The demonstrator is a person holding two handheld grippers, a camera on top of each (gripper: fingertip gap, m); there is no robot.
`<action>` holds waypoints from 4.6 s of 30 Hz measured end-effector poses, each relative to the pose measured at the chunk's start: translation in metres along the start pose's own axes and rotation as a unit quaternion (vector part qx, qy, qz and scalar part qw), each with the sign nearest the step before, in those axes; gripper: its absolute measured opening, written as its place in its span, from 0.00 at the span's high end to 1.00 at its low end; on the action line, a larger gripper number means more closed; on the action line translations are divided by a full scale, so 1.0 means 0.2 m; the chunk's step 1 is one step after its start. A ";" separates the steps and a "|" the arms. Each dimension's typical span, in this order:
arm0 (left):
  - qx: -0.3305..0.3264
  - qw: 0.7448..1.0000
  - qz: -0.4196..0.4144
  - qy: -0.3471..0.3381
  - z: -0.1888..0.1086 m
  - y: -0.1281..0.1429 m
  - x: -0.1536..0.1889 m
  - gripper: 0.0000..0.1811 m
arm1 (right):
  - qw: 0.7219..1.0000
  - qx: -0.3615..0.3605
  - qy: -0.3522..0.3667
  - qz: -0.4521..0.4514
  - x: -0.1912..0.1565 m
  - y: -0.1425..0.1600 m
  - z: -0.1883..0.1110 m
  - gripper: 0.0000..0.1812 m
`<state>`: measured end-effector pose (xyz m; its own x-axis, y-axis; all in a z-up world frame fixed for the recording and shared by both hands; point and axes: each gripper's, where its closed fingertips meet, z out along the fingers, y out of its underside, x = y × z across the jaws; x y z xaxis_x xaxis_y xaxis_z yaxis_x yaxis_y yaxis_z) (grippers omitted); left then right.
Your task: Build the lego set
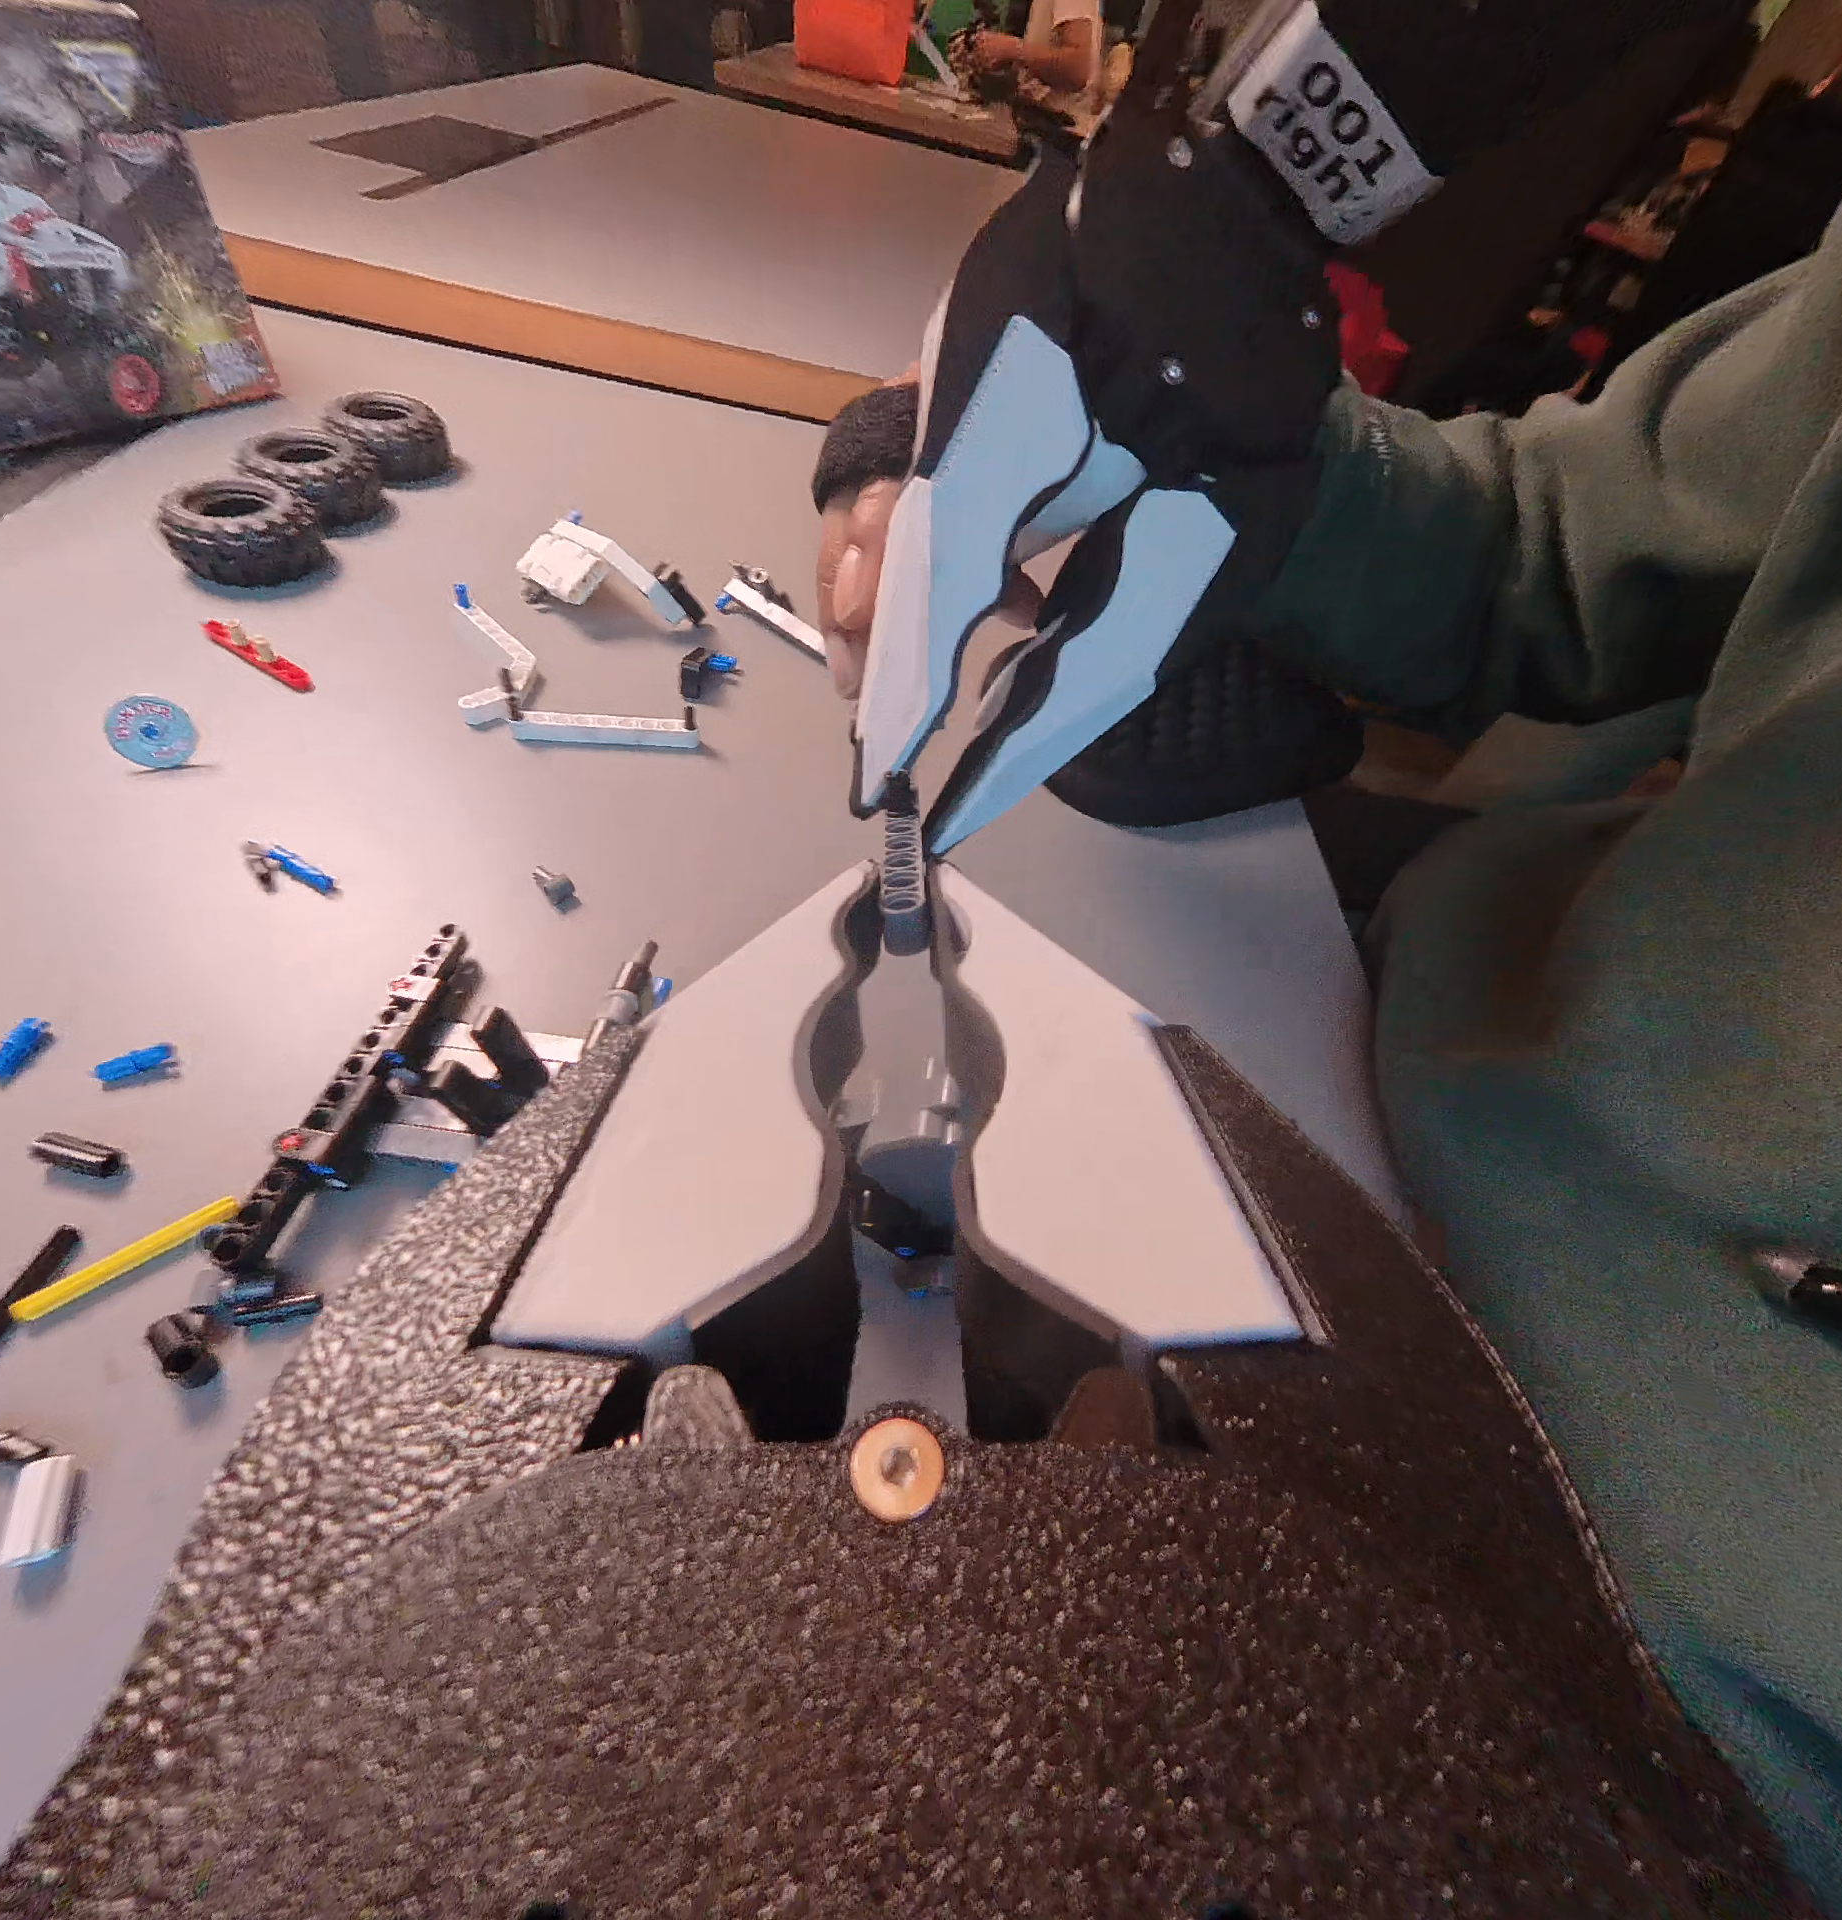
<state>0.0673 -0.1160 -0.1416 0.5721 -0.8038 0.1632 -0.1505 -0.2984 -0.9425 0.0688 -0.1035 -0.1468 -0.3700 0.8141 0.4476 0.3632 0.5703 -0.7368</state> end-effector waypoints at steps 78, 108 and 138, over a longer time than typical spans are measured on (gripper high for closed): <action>0.169 0.965 -0.187 -0.074 -0.05 -0.19 -0.28 0.74 | 0.816 0.233 -0.133 0.512 0.19 -0.05 -0.02 0.95; 0.099 0.937 -0.332 0.049 0.11 -0.09 -0.16 0.94 | 0.795 0.183 -0.186 0.547 0.06 0.03 0.08 0.96; -0.097 0.990 0.065 -0.074 0.10 0.25 -0.34 0.96 | 0.666 0.080 -0.237 0.702 -0.03 0.21 0.16 0.96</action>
<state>0.0374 -0.0650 -0.2057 0.6472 -0.7622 -0.0147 -0.3751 -0.3016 -0.8765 0.0603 -0.0881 -0.1973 -0.0035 0.3846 -0.9231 0.5539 -0.7678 -0.3220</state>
